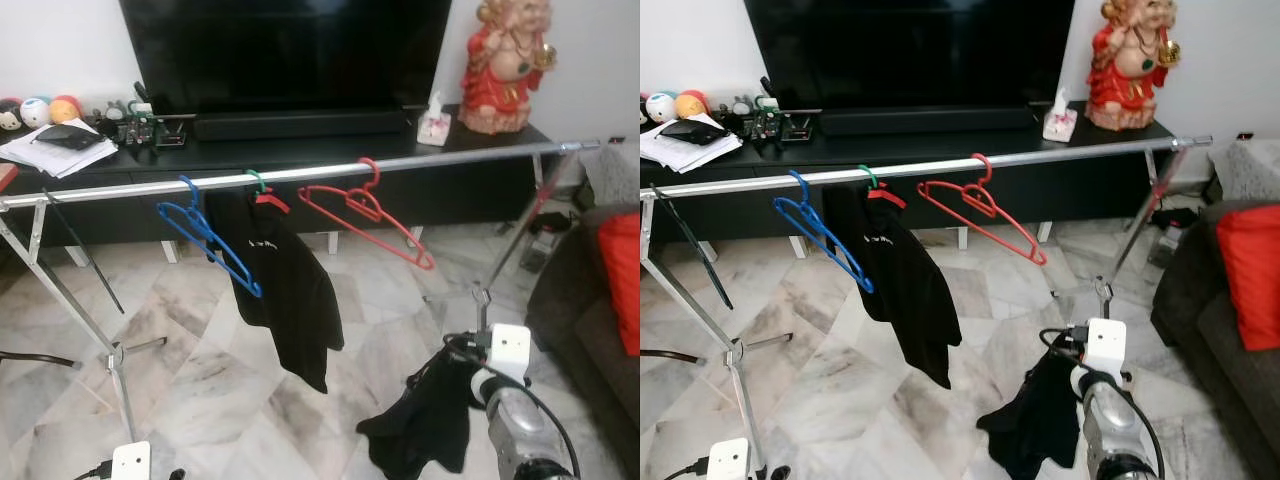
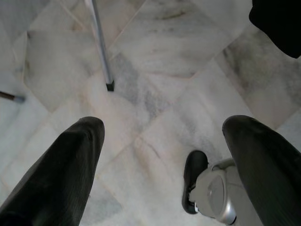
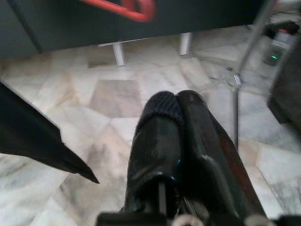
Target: Hang hanger
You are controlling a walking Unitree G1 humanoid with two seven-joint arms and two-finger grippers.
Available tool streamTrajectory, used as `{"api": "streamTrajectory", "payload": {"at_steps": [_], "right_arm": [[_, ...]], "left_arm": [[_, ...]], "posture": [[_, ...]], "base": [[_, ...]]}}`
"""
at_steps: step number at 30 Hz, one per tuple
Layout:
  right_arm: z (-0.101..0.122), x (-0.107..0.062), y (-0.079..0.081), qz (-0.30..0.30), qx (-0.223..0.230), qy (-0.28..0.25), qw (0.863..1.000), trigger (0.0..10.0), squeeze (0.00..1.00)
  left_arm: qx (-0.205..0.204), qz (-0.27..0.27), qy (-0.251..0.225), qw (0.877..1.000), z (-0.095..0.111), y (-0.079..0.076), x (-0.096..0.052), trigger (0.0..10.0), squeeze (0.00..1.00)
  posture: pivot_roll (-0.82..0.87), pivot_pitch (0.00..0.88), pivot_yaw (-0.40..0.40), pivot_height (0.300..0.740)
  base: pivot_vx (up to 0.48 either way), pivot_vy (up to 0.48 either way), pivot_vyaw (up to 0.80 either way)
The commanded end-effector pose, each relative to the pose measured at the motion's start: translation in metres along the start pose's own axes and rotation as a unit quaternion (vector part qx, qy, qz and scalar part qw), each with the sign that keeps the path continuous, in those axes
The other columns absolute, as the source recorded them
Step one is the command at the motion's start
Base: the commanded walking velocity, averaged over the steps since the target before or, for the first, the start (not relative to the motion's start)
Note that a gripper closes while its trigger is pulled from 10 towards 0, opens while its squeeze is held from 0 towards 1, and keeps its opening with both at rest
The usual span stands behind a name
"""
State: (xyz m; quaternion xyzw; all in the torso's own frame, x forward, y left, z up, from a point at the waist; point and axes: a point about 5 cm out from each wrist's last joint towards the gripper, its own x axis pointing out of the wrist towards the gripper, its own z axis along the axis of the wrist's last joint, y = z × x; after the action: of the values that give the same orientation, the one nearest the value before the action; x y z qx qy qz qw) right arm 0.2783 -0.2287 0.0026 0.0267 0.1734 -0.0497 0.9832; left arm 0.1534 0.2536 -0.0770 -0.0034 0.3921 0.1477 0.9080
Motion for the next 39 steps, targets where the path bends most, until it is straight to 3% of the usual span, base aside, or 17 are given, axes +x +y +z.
{"api": "streamTrajectory", "payload": {"at_steps": [1, 7, 13, 25, 39], "right_arm": [[0.012, 0.005, 0.002, 0.008, -0.003, -0.022, 1.000, 10.0, 0.00], [0.008, 0.002, 0.000, 0.003, -0.003, -0.016, 1.000, 10.0, 0.00], [0.004, 0.002, 0.009, 0.012, 0.000, -0.015, 1.000, 10.0, 0.00], [0.001, 0.000, 0.009, 0.011, 0.002, -0.013, 1.000, 10.0, 0.00], [0.004, 0.002, 0.008, 0.016, -0.007, -0.014, 1.000, 10.0, 0.00]], "left_arm": [[0.003, 0.002, 0.012, 1.000, -0.006, 0.001, -0.002, 10.0, 0.00], [0.005, -0.003, 0.011, 1.000, -0.004, -0.002, -0.001, 10.0, 0.00], [0.019, -0.008, 0.011, 1.000, -0.002, 0.000, 0.000, 10.0, 0.00], [0.044, -0.008, 0.036, 0.998, -0.011, 0.004, -0.002, 10.0, 0.00], [0.048, 0.006, 0.074, 0.996, -0.024, 0.014, -0.007, 10.0, 0.00]], "posture": [[0.04, 0.000, -0.042, 0.716], [0.05, 0.000, -0.041, 0.716], [0.04, 0.000, -0.027, 0.716], [0.05, 0.000, -0.030, 0.716], [0.06, 0.000, -0.055, 0.716]], "base": [[0.247, 0.000, 0.00], [0.252, 0.000, 0.00], [0.274, 0.000, 0.00], [0.000, 0.000, 0.00], [0.000, -0.351, 0.00]]}}
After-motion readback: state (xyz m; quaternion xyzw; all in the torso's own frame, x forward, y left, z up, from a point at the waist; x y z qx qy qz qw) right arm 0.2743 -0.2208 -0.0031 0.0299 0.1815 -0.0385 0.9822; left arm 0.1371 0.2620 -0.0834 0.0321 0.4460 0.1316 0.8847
